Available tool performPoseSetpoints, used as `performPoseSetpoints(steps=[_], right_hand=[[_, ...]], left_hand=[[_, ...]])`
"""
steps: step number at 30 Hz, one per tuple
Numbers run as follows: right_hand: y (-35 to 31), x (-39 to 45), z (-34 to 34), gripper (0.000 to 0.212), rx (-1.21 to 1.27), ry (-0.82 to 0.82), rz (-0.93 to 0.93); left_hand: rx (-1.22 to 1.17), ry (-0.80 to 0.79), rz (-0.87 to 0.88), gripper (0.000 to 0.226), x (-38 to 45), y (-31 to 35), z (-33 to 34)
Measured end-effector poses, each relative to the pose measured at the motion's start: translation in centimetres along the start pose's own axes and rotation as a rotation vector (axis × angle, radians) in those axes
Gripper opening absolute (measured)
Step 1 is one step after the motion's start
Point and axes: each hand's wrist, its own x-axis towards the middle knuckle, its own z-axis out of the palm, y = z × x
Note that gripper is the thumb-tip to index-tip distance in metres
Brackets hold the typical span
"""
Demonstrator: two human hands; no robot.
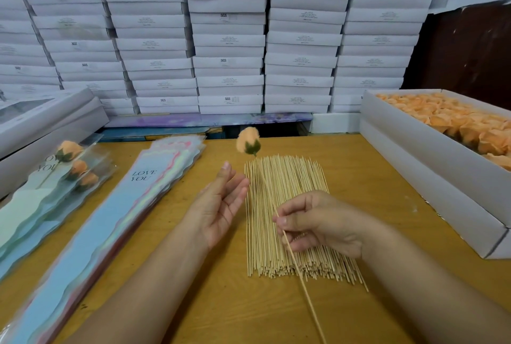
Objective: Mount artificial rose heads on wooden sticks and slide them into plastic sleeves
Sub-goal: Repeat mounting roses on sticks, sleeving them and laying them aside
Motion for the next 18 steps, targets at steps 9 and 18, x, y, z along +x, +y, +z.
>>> performPoseSetpoints(steps=[9,18], right_hand=[[0.5,1.3,-0.9,0.017,0.263,0.315,-0.071],[1.0,1.7,-1.3,0.013,0.211,0.364,-0.123]], left_hand=[[-0.024,0.028,-0.056,0.018,0.2,0.2,-0.4],[0.008,0.065,-0.040,0.012,0.5,0.4,-0.5]])
